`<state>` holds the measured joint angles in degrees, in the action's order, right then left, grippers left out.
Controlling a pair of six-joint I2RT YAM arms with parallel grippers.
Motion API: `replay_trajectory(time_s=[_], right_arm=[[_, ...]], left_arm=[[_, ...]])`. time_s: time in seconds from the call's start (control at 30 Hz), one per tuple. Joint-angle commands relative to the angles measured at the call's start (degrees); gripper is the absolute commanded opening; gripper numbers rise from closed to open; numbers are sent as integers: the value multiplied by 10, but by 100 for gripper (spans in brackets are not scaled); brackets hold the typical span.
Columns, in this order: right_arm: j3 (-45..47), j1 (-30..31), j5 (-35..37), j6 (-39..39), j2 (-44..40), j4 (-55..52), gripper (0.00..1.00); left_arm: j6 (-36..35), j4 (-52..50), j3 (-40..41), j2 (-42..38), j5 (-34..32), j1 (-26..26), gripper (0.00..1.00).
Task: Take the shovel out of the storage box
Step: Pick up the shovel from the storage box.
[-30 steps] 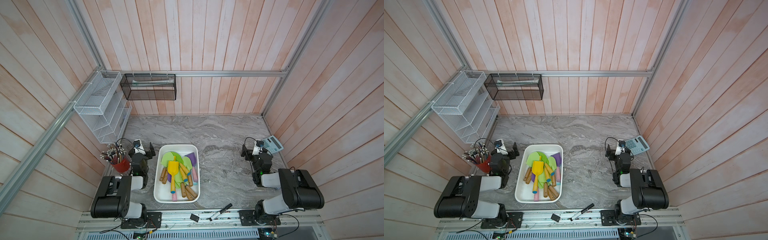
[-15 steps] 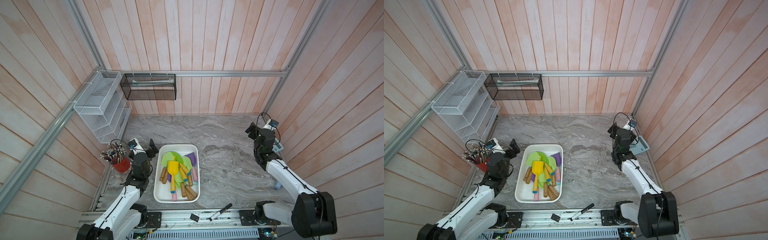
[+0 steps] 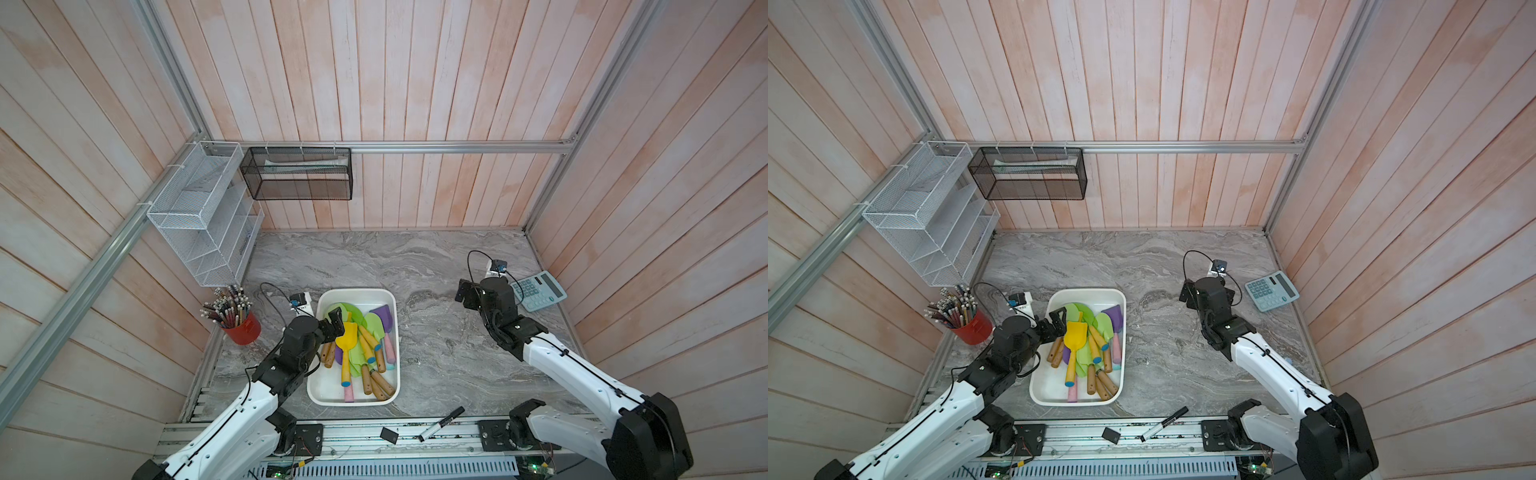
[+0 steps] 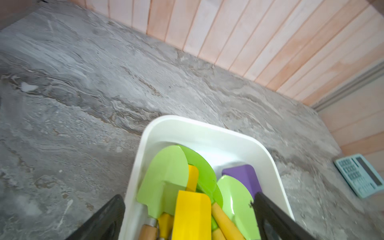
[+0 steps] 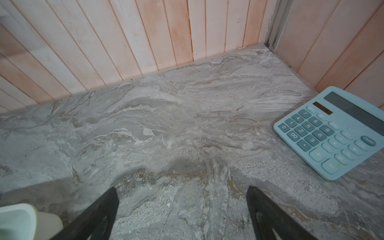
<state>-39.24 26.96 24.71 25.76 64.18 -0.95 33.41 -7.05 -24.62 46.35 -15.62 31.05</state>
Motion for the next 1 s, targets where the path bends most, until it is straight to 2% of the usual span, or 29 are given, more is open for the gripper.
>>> replay_trajectory(time_s=[0.0, 0.07, 0.23, 0.3, 0.33, 0.47, 0.73, 0.97], right_arm=[[16, 6, -4, 13, 14, -38, 98], [20, 5, -25, 10, 22, -43, 98], [25, 13, -55, 11, 30, -46, 97], [30, 14, -66, 9, 30, -46, 97], [33, 14, -71, 10, 28, -45, 96], [50, 15, -92, 9, 25, -31, 94], [69, 17, -120, 14, 33, -21, 89], [82, 18, -140, 15, 24, -12, 86]], left_arm=[[44, -109, -42, 40, -34, 66, 91], [79, -143, -57, 74, -56, 121, 88], [180, -190, -74, 151, -49, 205, 83], [217, -201, -73, 166, -52, 231, 83], [235, -208, -74, 171, -57, 261, 81], [289, -246, -86, 184, -87, 310, 78], [368, -372, -145, 222, -160, 380, 72], [378, -413, -130, 181, -172, 382, 68]])
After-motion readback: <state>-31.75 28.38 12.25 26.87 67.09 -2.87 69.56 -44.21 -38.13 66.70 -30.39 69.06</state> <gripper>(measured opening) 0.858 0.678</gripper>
